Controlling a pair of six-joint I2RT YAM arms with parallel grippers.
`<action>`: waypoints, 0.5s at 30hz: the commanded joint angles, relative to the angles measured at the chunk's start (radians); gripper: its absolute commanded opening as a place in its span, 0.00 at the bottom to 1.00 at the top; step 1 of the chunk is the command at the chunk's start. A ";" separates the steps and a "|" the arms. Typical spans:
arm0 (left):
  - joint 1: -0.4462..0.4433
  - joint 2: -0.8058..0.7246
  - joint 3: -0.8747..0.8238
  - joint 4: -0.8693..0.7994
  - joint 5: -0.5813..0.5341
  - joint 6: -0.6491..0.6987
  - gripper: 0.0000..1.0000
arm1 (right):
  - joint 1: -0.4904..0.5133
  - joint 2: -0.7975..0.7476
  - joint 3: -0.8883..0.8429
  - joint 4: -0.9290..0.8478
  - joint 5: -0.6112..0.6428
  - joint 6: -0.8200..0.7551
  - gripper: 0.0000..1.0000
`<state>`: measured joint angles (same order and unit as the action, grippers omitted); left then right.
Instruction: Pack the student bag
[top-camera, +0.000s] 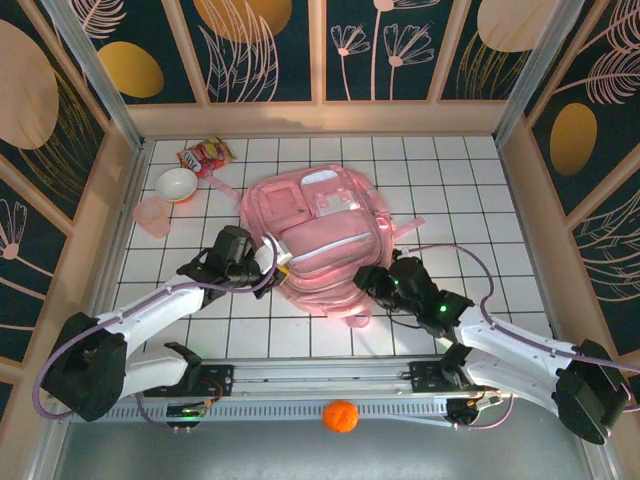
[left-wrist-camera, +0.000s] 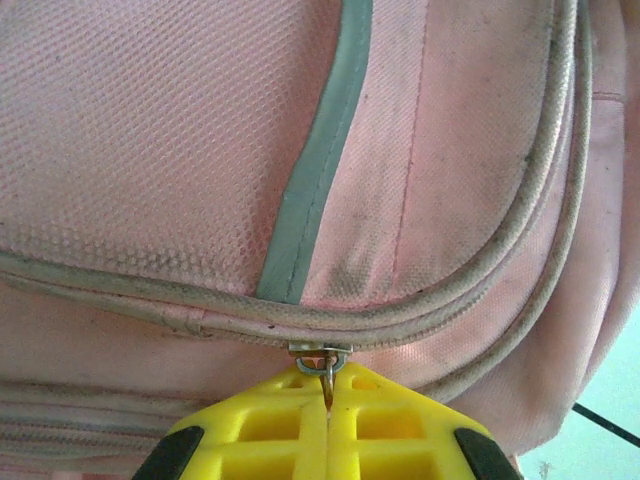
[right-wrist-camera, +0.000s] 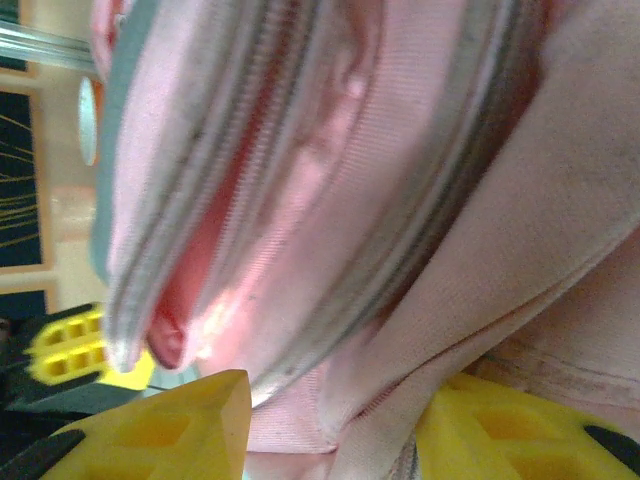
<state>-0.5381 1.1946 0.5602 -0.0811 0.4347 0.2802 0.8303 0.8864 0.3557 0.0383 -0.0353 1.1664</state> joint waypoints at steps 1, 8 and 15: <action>-0.003 -0.010 -0.010 0.035 0.029 -0.046 0.03 | 0.030 -0.007 0.036 0.142 -0.029 0.072 0.46; -0.003 -0.004 -0.009 0.058 0.035 -0.068 0.00 | 0.054 0.031 0.052 0.235 -0.063 0.135 0.43; -0.003 -0.006 -0.013 0.069 0.009 -0.088 0.00 | 0.054 -0.031 0.246 -0.333 0.098 0.018 0.46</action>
<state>-0.5346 1.1946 0.5568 -0.0662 0.4114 0.2184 0.8726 0.9058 0.5121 -0.1310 -0.0063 1.2320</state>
